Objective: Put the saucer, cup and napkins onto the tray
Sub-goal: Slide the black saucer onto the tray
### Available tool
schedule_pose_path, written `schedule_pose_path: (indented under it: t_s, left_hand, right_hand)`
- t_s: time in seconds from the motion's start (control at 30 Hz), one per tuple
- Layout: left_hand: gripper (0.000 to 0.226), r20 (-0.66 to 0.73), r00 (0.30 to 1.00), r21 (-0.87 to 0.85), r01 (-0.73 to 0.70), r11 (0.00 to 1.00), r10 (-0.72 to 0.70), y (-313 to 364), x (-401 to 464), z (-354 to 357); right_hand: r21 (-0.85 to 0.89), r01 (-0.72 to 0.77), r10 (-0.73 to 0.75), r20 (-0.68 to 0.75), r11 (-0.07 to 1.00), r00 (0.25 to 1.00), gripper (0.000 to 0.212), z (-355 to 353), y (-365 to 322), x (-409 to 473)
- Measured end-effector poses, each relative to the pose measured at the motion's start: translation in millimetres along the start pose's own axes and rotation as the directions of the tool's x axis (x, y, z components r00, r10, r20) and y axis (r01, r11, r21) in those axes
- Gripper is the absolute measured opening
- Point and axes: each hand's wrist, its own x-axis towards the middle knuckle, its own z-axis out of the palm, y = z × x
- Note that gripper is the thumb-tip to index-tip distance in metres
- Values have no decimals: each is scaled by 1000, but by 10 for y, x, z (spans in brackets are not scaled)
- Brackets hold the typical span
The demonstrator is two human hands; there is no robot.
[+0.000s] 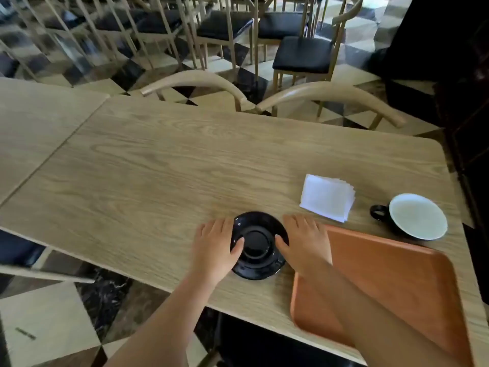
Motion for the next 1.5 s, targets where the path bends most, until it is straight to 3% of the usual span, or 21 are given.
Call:
schedule_pose_path:
  t_s: [0.23, 0.37, 0.53, 0.63, 0.77, 0.97, 1.23, 1.5]
  left_hand:
    - [50, 74, 995, -73, 70, 995, -64, -152, -112, 339]
    - [38, 133, 972, -218, 218, 951, -193, -100, -70, 397]
    - [29, 275, 926, -601, 374, 706, -257, -31, -58, 338]
    - [38, 396, 875, -745, 484, 459, -278, -12, -79, 287]
    - [30, 363, 894, -810, 443, 384, -265, 157, -24, 204]
    - [38, 419, 901, -845, 432, 315, -110, 683, 147, 159]
    - [45, 403, 914, -823, 389, 415, -57, 1107, 170, 291]
    - [45, 345, 935, -766, 329, 552, -79, 1199, 156, 348]
  right_hand:
    - [-63, -20, 24, 65, 998, 998, 38, 278, 40, 166]
    - [-32, -31, 33, 55, 999, 998, 33, 304, 38, 187]
    - [318, -113, 69, 147, 941, 987, 27, 261, 57, 181]
    - [471, -112, 68, 108, 875, 992, 16, 213, 182, 152]
    - [602, -142, 164, 19, 786, 986, 18, 22, 464, 3]
    - [707, -278, 348, 48, 650, 936, 31, -125, 982, -420]
    - [809, -385, 449, 171, 444, 877, 50, 133, 1391, -668]
    - [818, -423, 492, 204, 390, 847, 43, 276, 1482, -701]
